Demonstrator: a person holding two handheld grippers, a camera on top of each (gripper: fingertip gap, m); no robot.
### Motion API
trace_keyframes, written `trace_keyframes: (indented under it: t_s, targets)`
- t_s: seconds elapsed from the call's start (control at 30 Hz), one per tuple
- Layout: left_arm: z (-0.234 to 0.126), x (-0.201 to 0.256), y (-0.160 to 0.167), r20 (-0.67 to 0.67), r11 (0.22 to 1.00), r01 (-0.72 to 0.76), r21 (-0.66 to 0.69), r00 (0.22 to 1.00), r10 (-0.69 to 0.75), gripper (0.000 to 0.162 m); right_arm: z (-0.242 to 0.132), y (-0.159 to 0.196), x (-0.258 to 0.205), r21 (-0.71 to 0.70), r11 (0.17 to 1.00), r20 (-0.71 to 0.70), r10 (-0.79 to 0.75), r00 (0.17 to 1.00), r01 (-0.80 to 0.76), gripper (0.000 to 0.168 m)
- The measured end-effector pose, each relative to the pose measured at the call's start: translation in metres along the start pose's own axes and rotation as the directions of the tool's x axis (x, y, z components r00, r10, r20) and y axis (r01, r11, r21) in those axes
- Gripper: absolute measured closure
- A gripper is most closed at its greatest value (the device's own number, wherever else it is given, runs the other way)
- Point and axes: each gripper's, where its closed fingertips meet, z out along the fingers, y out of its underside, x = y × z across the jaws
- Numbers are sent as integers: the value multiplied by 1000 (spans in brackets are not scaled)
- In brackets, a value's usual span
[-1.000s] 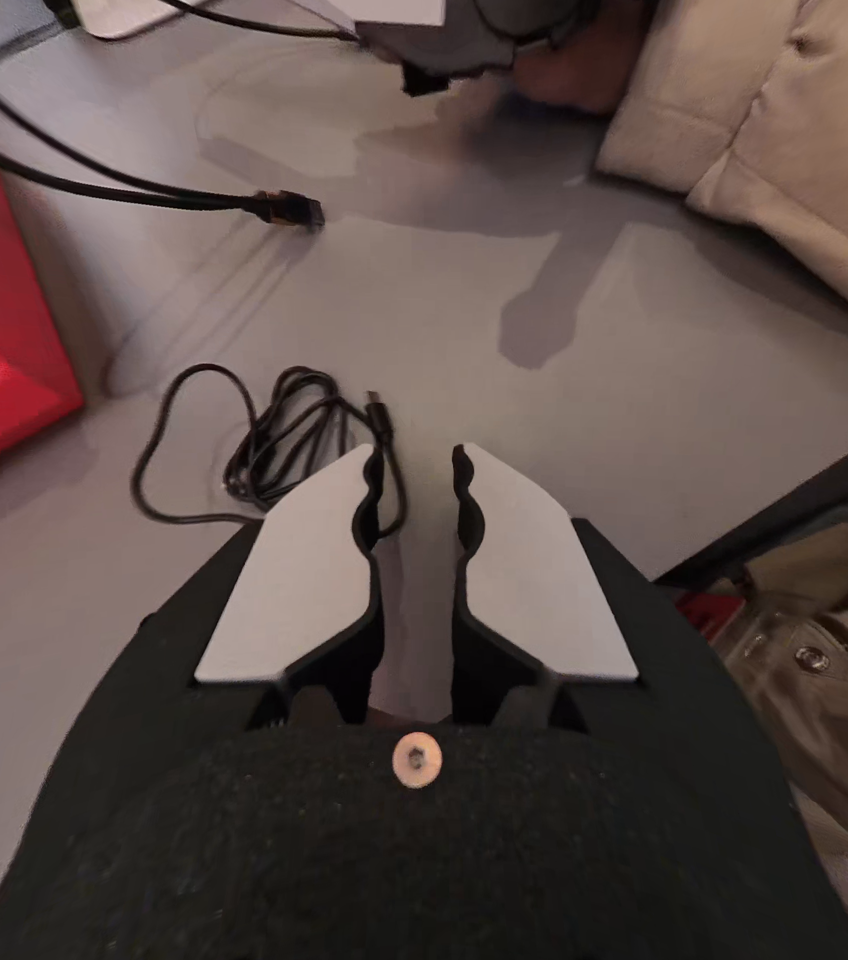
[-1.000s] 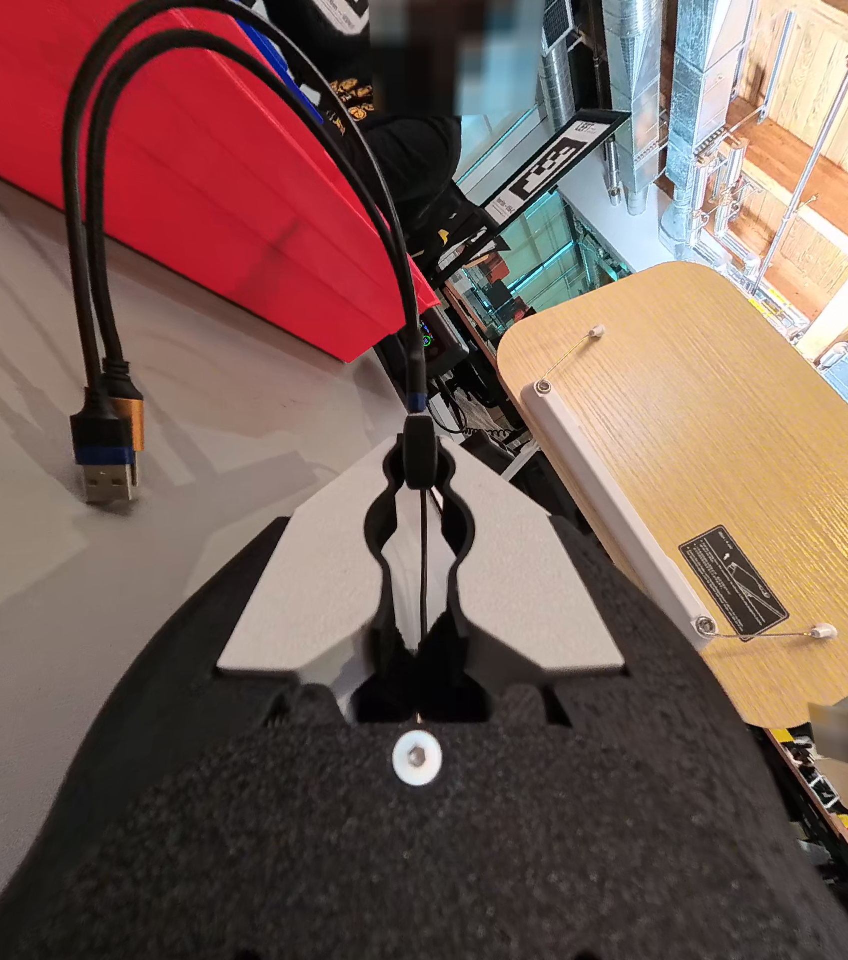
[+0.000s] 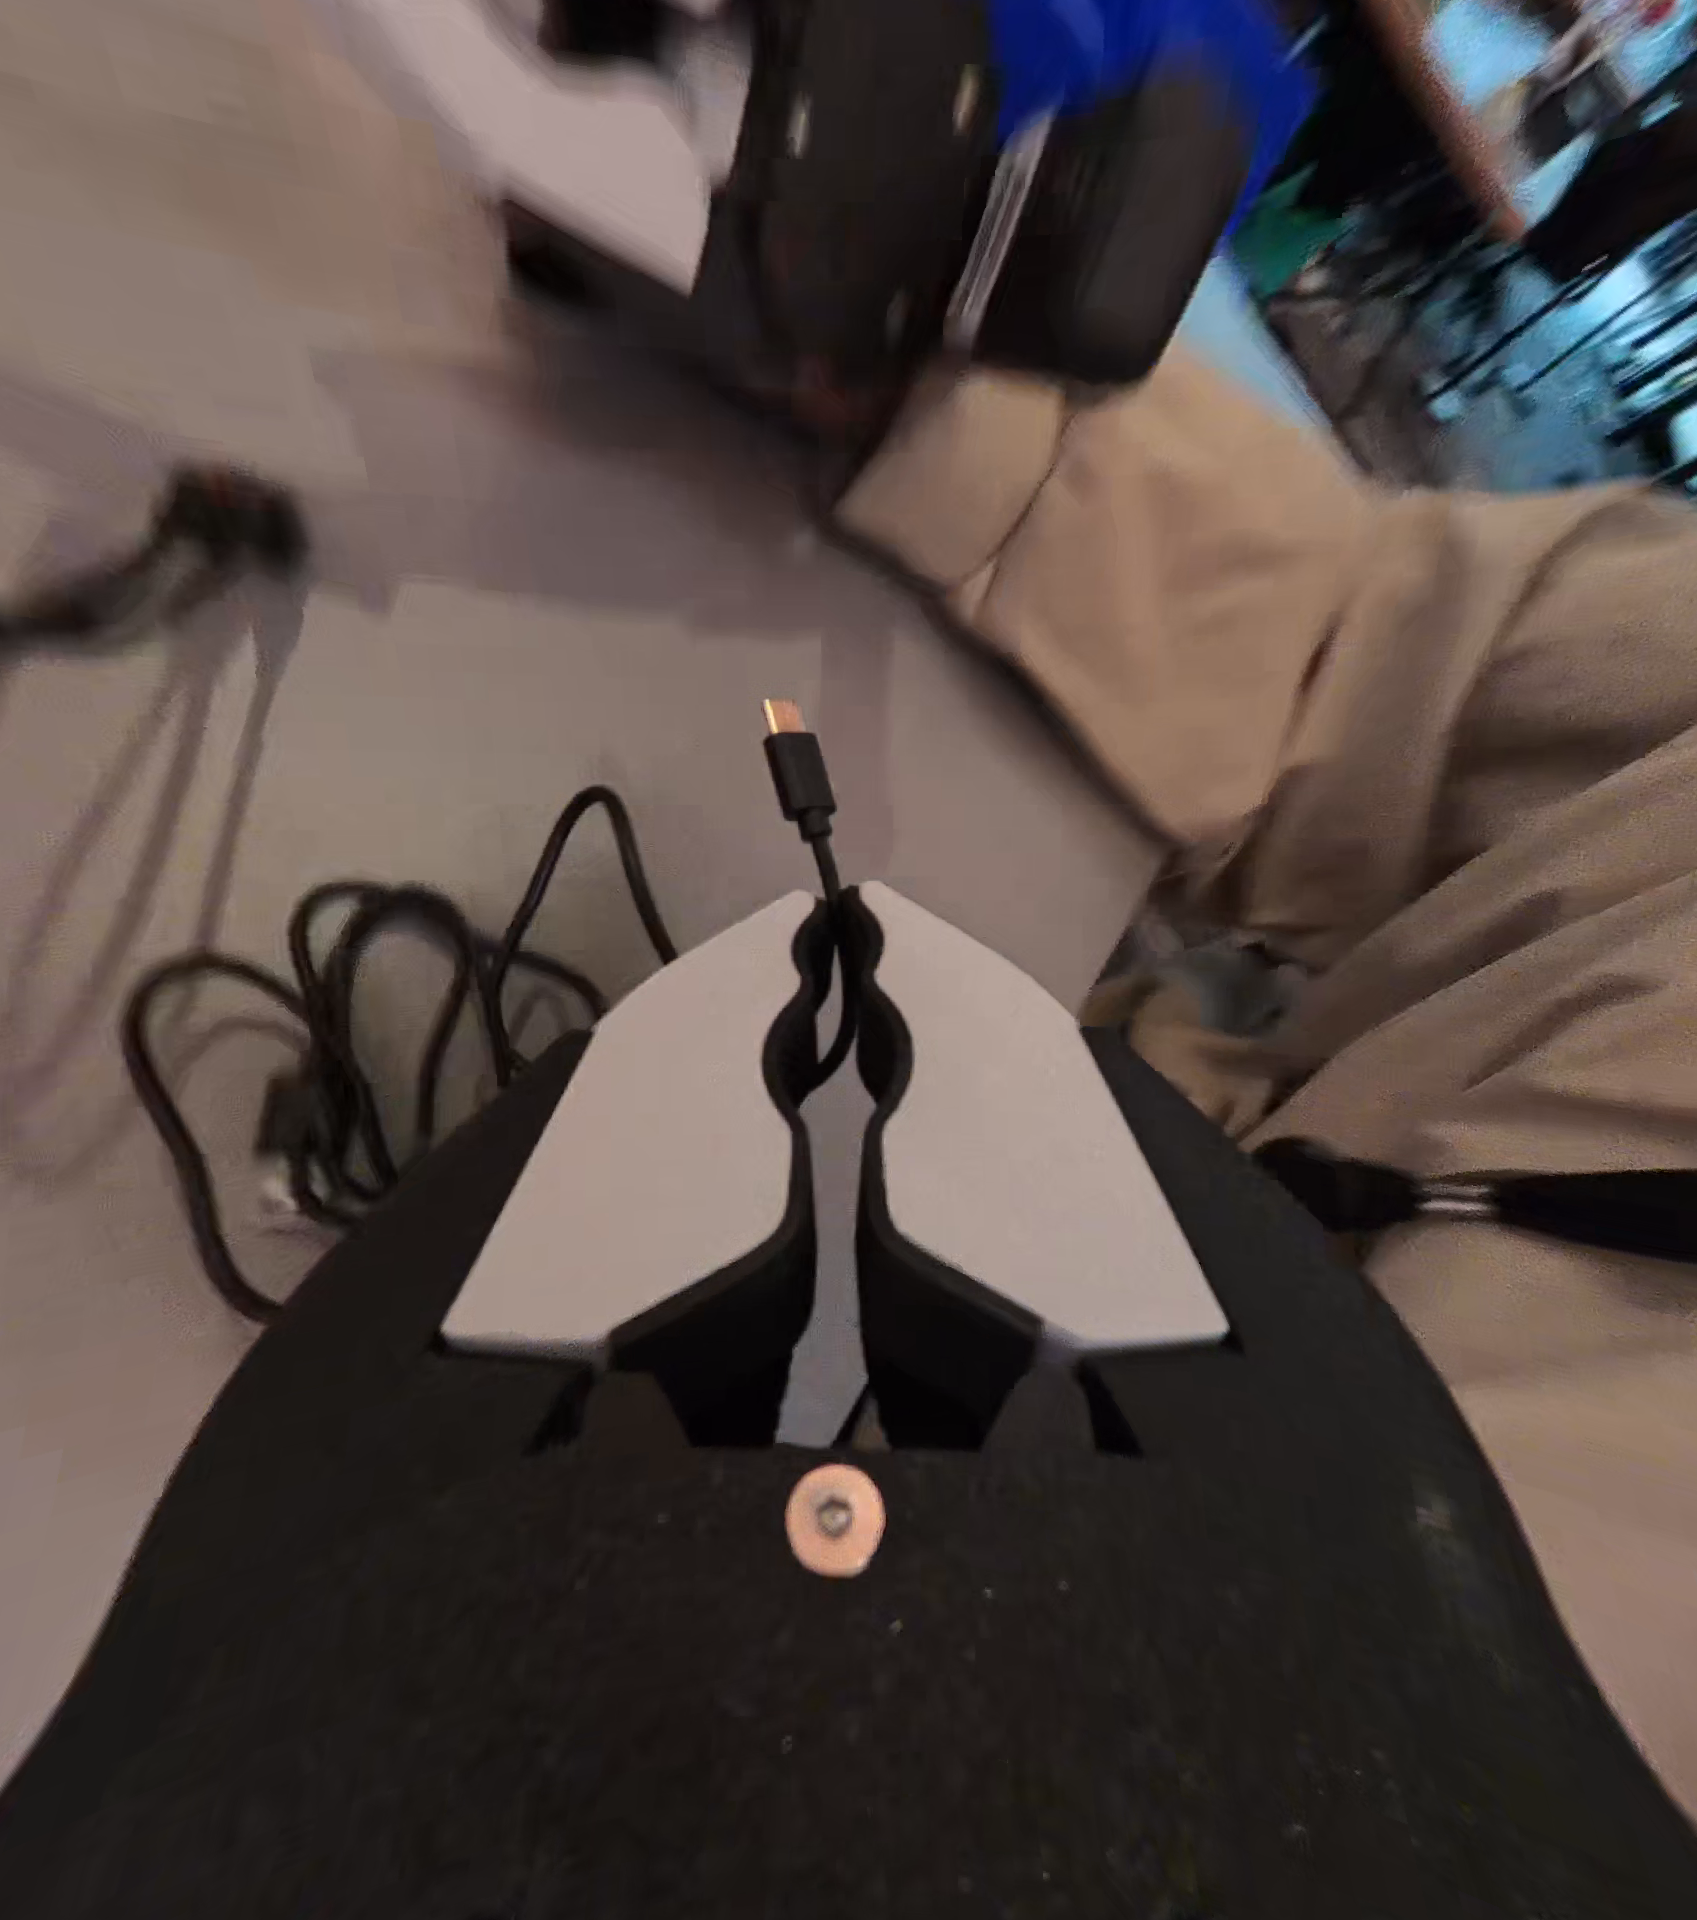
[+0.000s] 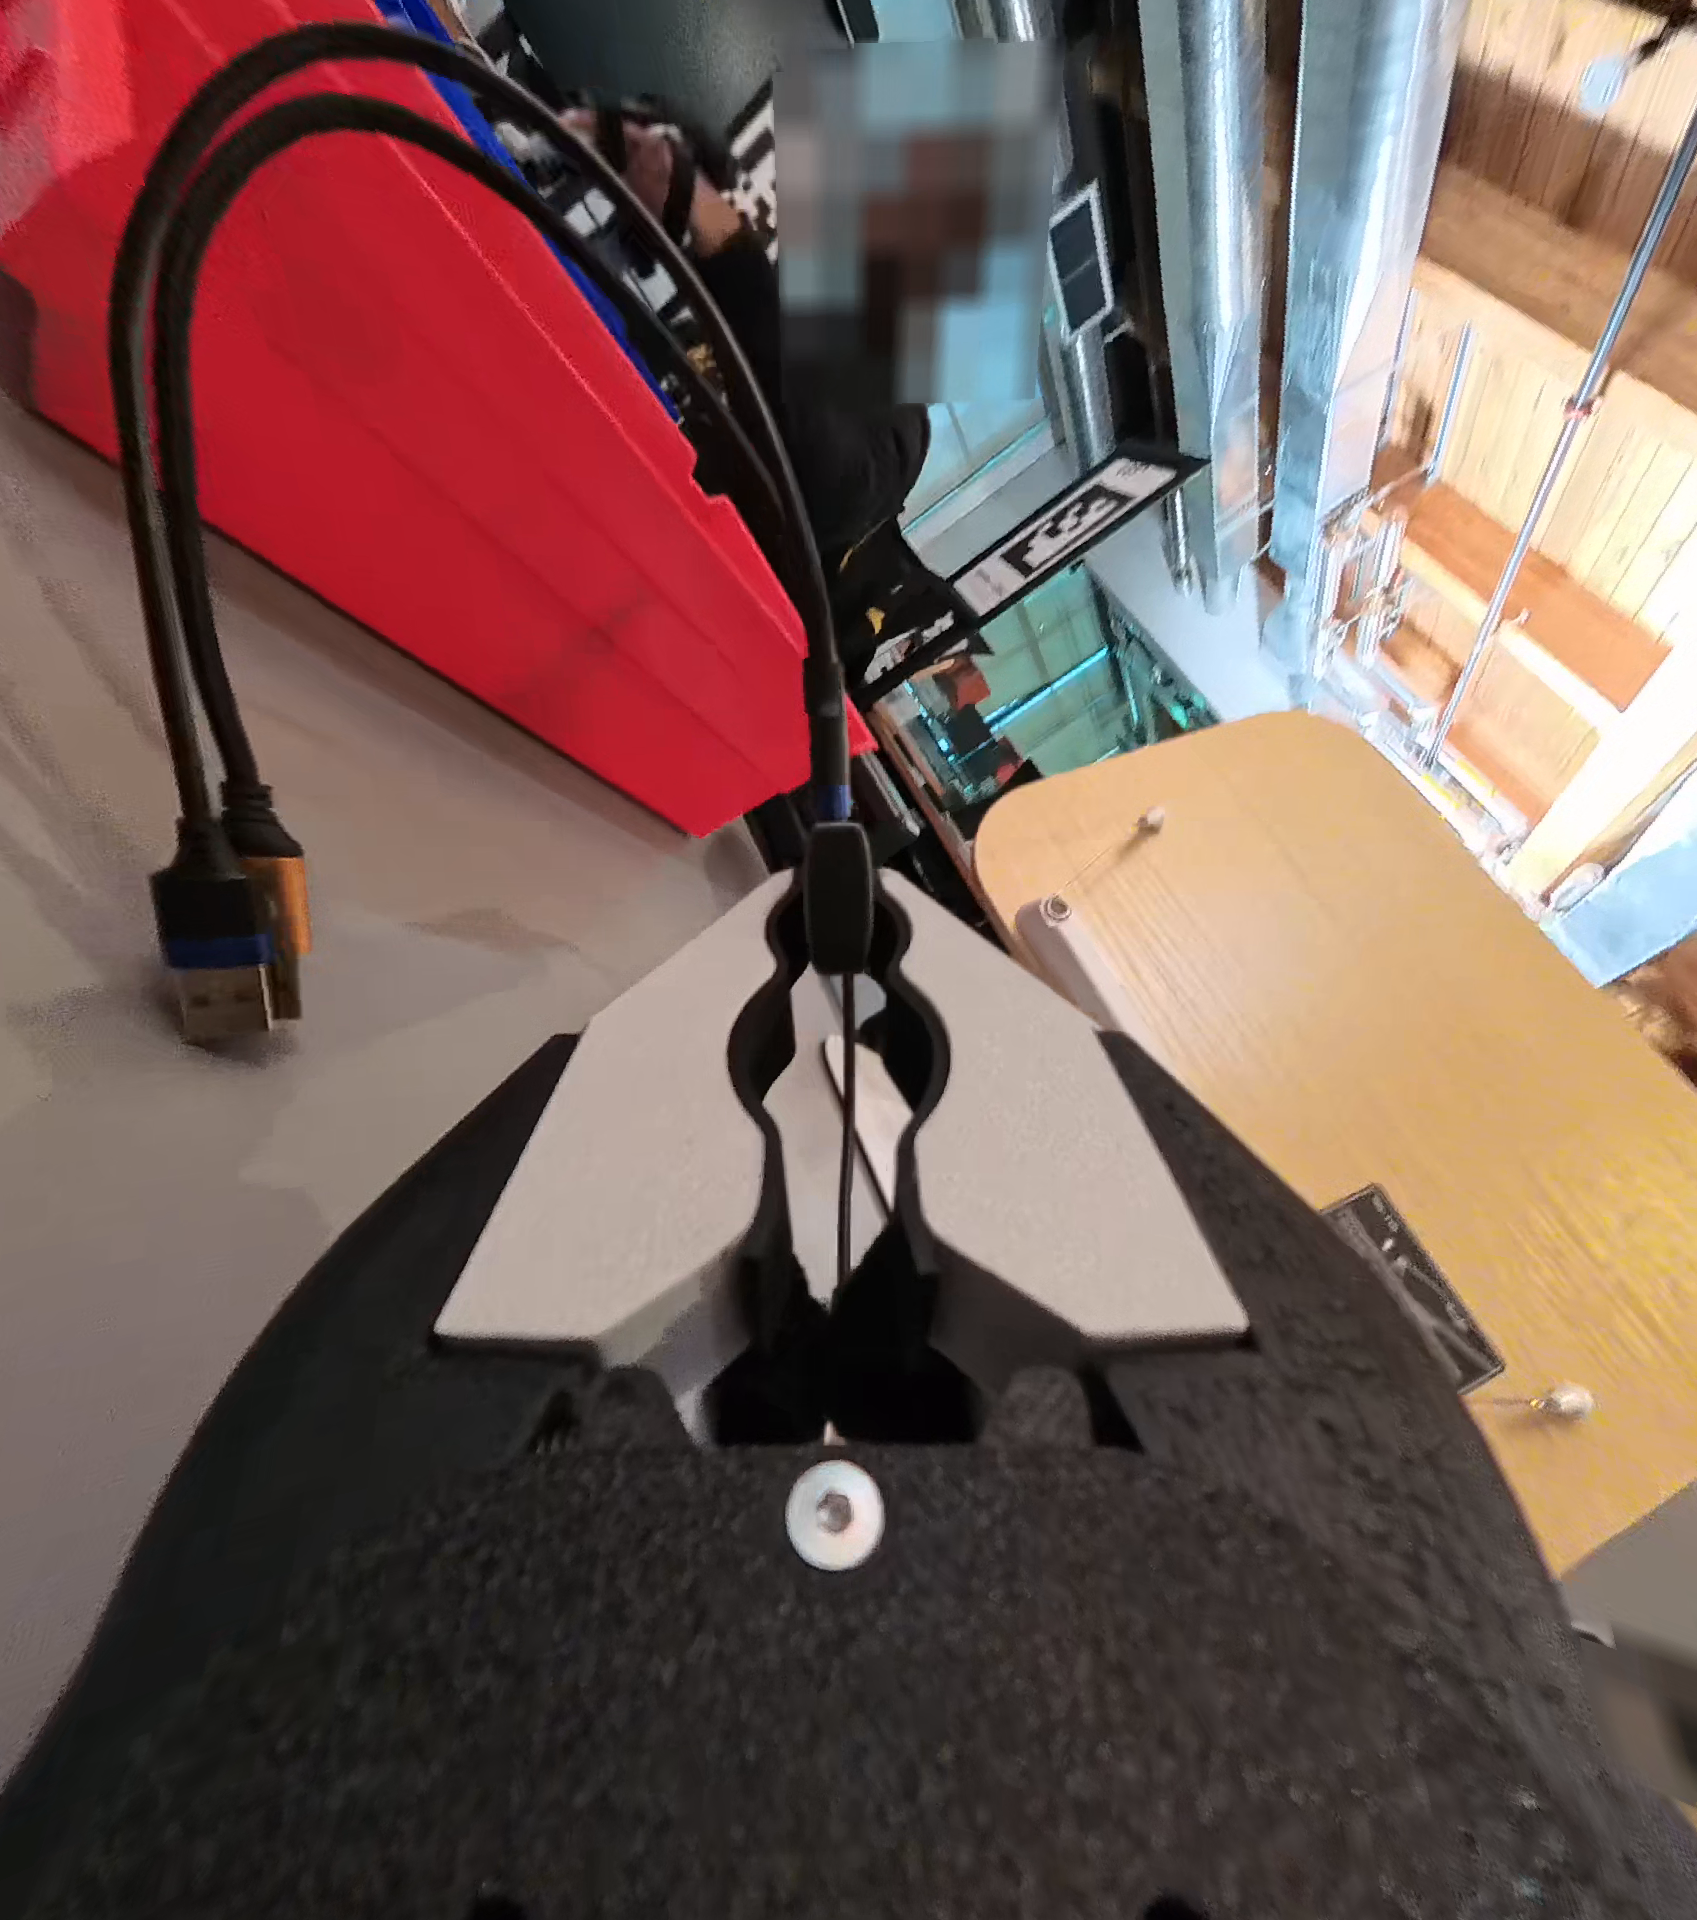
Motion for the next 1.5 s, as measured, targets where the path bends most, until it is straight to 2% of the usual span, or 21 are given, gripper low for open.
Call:
trace_keyframes:
  t_s: [0.03,0.13,0.23,0.33,0.47,0.63,1.13,1.5]
  targets:
    - [-6,3,-17,-28,1000,5,11,1000,-5,161,0,-4,-1,8,1000,-5,-19,1000,19,160]
    - [-11,4,-53,-86,997,39,-60,995,-44,161,-2,-15,-5,40,996,-15,-81,997,81,160]
    - [-8,-14,-67,-74,979,108,-176,990,-122,161,-8,-33,-4,96,981,-60,-162,985,167,160]
    - [-10,-22,-79,-98,955,203,-216,969,-228,161,-13,-46,-6,138,958,-98,-239,966,251,160]
    - [-12,-23,-85,-96,947,223,-229,963,-250,161,-14,-58,-12,154,930,-120,-319,940,335,160]
    - [-8,-28,-79,-74,939,233,-254,963,-259,161,-14,-63,-21,167,914,-111,-354,928,369,160]
    - [-10,-36,-69,13,926,91,-365,996,-92,161,-11,-60,-27,161,913,-88,-365,927,375,160]
    - [-8,-37,-71,21,924,22,-381,1000,-16,161,-10,-58,-28,154,916,-77,-363,929,371,160]
